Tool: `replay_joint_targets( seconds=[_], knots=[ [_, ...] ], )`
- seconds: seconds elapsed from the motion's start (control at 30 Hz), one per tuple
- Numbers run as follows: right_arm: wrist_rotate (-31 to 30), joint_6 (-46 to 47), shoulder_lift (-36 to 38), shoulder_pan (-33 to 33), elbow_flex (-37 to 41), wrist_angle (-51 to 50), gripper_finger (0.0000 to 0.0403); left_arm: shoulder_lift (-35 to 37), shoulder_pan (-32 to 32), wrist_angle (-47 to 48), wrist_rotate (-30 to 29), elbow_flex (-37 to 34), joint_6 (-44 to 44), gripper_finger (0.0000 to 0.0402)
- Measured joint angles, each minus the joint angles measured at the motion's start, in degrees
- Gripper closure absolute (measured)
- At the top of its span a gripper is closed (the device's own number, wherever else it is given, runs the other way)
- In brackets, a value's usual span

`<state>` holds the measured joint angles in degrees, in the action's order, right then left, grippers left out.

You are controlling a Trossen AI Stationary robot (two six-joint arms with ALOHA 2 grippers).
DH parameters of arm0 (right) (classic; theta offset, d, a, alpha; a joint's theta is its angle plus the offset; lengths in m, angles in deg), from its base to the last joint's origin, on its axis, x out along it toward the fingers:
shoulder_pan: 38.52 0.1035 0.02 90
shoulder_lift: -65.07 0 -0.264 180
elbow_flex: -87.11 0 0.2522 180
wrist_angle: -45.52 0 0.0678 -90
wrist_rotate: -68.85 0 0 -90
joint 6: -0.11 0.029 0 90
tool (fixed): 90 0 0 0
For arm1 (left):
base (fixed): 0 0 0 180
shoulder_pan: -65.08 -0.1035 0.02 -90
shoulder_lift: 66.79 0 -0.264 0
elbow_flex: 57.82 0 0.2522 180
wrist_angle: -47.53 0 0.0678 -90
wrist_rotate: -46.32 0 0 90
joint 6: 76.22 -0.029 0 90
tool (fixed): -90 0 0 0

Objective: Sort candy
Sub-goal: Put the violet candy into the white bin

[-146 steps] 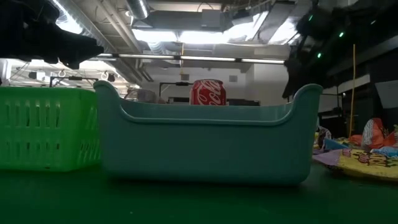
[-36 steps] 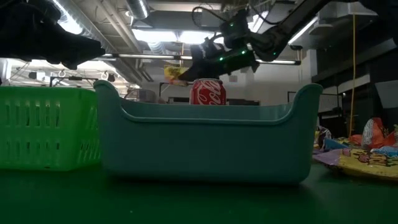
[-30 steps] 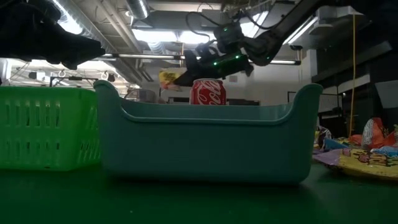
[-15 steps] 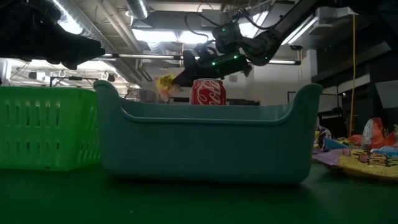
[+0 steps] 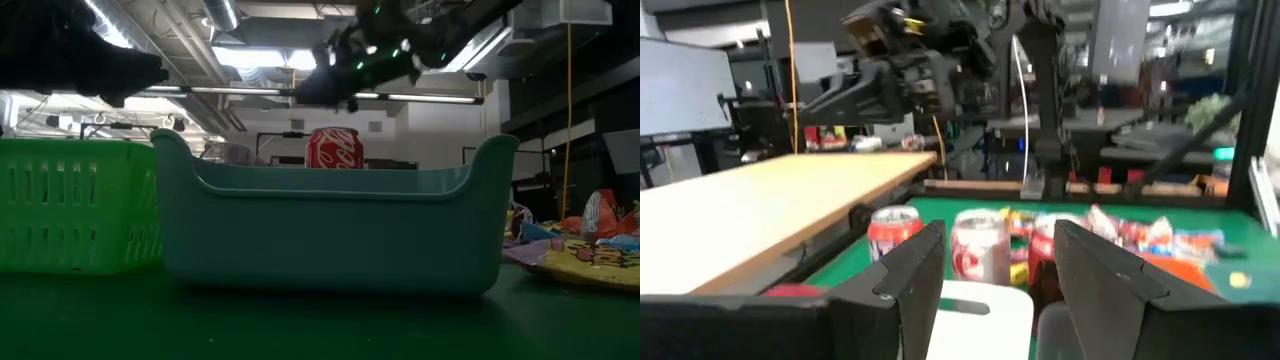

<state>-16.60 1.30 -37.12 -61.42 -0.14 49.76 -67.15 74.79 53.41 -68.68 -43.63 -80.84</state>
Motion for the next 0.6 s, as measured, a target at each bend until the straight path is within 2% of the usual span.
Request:
replay_joint_targets(
  seconds=[0.13, 0.43, 0.6],
  knots=[
    [-3.3, -6.4, 7.4, 0.0, 0.0, -11.4, 0.0281, 0.0, 0.0, -3.5, 0.0, 0.0, 0.0, 0.0224],
    [-20.1, -9.3, 21.5, 0.0, 0.0, -37.7, 0.0281, -0.5, 0.0, -8.0, 0.0, 0.0, -0.1, 0.0224],
    [-22.4, -9.0, 25.5, -1.9, 0.0, -50.6, 0.0281, -2.8, -0.1, -10.7, 0.0, 0.0, -0.1, 0.0224]
  ],
)
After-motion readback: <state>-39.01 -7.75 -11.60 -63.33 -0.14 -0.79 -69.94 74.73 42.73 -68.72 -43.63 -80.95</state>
